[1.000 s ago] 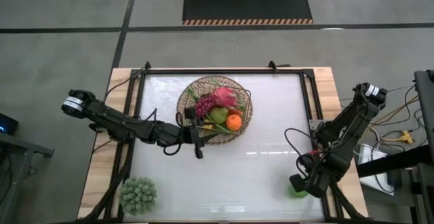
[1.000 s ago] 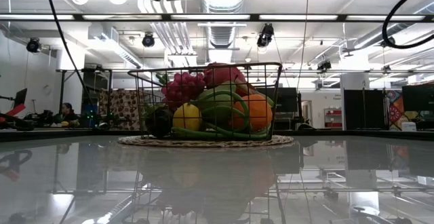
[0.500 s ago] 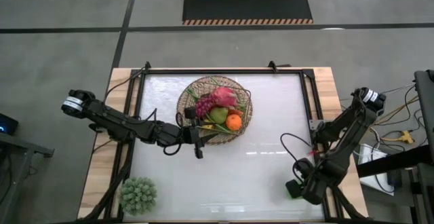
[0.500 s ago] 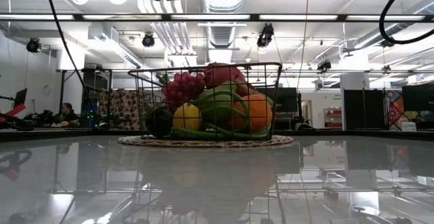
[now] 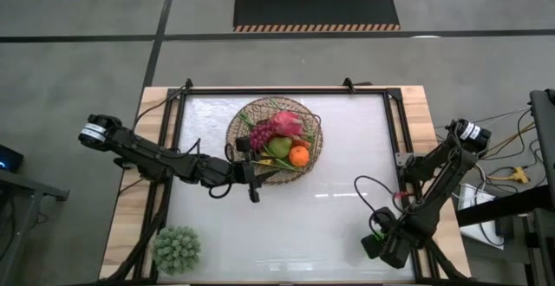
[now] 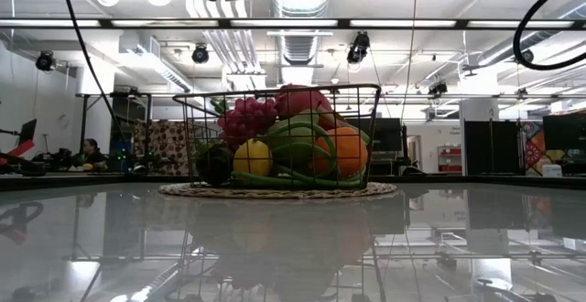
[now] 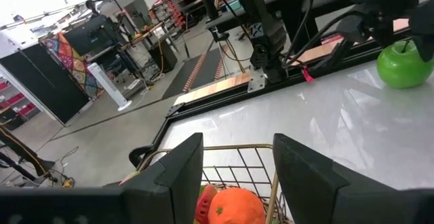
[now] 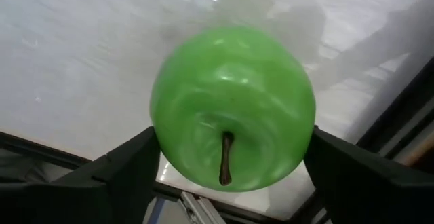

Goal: Build produce basket
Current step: Put the apple into the wire basket

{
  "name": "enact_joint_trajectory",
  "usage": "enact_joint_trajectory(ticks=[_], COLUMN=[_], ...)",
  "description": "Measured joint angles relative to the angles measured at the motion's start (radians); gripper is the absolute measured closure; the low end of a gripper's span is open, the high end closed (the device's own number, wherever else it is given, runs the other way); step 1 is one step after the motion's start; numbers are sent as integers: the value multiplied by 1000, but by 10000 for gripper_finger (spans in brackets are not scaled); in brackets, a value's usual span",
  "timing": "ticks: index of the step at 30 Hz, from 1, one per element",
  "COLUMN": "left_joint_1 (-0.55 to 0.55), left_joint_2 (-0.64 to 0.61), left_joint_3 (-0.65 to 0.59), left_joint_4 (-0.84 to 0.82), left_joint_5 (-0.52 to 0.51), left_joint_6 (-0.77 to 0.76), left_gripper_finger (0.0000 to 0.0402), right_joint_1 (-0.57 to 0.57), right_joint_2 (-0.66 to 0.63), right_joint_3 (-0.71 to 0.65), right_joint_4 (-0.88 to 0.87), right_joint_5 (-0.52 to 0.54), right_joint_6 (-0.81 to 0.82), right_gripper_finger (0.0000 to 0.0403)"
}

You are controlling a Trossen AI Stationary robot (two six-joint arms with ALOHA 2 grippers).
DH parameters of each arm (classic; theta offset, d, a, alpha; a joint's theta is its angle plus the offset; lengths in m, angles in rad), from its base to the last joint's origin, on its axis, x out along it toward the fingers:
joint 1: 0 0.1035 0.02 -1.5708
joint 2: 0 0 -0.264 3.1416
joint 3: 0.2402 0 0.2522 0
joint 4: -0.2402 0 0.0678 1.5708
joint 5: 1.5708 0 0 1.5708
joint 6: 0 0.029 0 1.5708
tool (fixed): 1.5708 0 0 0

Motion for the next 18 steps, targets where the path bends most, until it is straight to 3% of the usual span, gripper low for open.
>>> enact_joint_trajectory(ticks=[4,8,13,18], left_joint_1=[-4,-26,-42,-42], left_joint_2=[-3,-30,-70,-115], left_joint_3=[-1,-4,-13,-77], left_joint_4=[-1,-2,2,31], left_joint_5=[0,0,3,5], left_joint_6=[7,48,74,75], left_gripper_finger=[240,240,240,240], right_joint_1=[-7,-61,-244,-500], right_joint_2=[-19,-55,-95,-88], right_joint_3=[-4,26,137,312], right_joint_4=[-4,-48,-142,-203], right_joint_5=[86,209,294,295], right_joint_6=[-17,-154,-507,-960], right_gripper_finger=[113,116,108,107])
